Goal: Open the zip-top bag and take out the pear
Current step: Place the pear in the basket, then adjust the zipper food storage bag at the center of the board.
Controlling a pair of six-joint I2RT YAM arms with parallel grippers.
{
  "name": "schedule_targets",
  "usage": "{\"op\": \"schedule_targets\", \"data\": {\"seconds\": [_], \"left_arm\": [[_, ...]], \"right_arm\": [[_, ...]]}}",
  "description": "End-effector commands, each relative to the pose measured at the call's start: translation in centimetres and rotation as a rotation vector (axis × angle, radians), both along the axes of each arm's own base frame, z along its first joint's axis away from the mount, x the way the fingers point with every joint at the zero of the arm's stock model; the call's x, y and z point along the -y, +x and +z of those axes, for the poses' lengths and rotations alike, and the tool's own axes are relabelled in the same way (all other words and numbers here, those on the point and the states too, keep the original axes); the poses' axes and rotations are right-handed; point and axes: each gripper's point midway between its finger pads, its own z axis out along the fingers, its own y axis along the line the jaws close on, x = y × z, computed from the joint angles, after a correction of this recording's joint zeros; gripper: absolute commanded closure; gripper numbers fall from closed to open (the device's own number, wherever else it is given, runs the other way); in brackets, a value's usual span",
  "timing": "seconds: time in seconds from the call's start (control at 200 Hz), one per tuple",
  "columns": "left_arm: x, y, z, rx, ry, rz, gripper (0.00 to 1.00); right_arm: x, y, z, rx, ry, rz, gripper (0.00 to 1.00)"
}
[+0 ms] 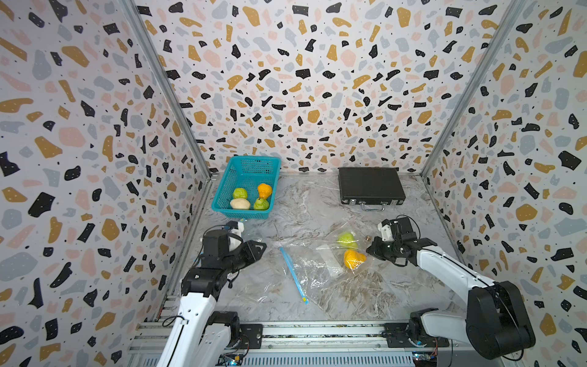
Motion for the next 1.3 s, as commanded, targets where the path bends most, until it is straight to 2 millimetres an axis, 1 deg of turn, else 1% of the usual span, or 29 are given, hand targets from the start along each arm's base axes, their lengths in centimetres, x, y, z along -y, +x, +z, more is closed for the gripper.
{"op": "schedule_targets", "data": {"seconds": [0.0, 0.135, 0.23, 0.315, 0.426, 0.441, 0.566, 0.626, 0.806, 0.936, 1.006, 1.106, 1.156, 1.297], "left_arm": [[2.2, -2.8, -2.1, -0.104, -0.051, -0.066, 0.79], [5.8, -4.1, -5.2, -0.169, -0.065, -0.168, 0.79], [7.8, -3.9, -6.8, -0.212, -0.103, -0.209, 0.81], [8.0, -3.6, -8.1, -0.230, -0.072, -0.213, 0.82], [7.9, -3.2, -9.2, -0.238, -0.049, -0.204, 0.82], [8.1, -2.8, -9.0, -0.218, -0.060, -0.201, 0.81], [8.7, -1.7, -9.9, -0.213, -0.083, -0.181, 0.80], [9.0, -1.0, -9.9, -0.200, -0.116, -0.161, 0.80], [9.5, -0.1, -10.6, -0.198, -0.105, -0.158, 0.79], [10.2, 1.1, -9.6, -0.151, -0.145, -0.135, 0.78], [10.6, 1.5, -9.2, -0.135, -0.166, -0.132, 0.76], [11.1, 1.8, -9.4, -0.129, -0.204, -0.127, 0.76], [11.5, 2.0, -9.5, -0.127, -0.218, -0.132, 0.73], [12.2, 2.5, -9.2, -0.098, -0.307, -0.120, 0.58]], "right_arm": [[-0.1, 0.5, 1.7, 0.030, 0.014, -0.004, 1.00], [0.0, 0.4, 1.8, 0.032, 0.007, -0.007, 1.00], [0.0, 0.4, 1.9, 0.032, 0.006, -0.006, 1.00], [0.1, 0.2, 1.9, 0.032, 0.004, -0.006, 1.00], [0.2, 0.0, 1.8, 0.032, 0.005, -0.007, 1.00], [0.1, 0.1, 1.8, 0.032, 0.005, -0.006, 1.00], [0.0, 0.0, 1.5, 0.026, 0.012, -0.006, 1.00], [0.1, 0.0, 1.5, 0.027, 0.011, -0.007, 1.00], [0.0, 0.0, 1.7, 0.028, 0.019, -0.006, 1.00], [-0.1, -0.2, 1.8, 0.028, 0.027, -0.006, 1.00], [-0.3, -0.2, 2.0, 0.027, 0.037, -0.004, 1.00], [-0.7, -0.3, 2.5, 0.028, 0.067, 0.003, 1.00], [-0.9, -0.5, 2.9, 0.030, 0.076, 0.006, 1.00], [-1.5, -1.1, 4.7, 0.055, 0.081, 0.033, 1.00]]}}
